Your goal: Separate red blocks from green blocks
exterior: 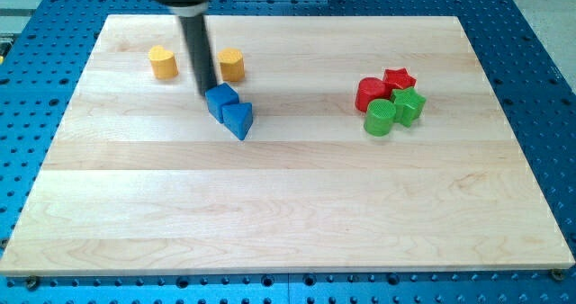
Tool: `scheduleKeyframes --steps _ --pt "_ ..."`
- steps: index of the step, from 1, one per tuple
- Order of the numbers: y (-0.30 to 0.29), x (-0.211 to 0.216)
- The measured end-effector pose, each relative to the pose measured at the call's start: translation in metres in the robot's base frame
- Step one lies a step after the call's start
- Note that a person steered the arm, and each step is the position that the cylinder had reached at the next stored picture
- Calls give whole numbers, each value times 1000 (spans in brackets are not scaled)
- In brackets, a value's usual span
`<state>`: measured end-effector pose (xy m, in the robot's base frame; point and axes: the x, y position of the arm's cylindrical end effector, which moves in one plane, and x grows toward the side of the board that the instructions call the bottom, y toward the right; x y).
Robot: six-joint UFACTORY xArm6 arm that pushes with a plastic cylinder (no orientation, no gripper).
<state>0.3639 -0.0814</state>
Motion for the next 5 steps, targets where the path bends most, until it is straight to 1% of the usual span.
scheduleKeyframes --steps 1,2,3,4,5 --pt "57 -2" --pt "76 -30" --pt "8 -40" --pt "-26 -36" --pt "28 -36"
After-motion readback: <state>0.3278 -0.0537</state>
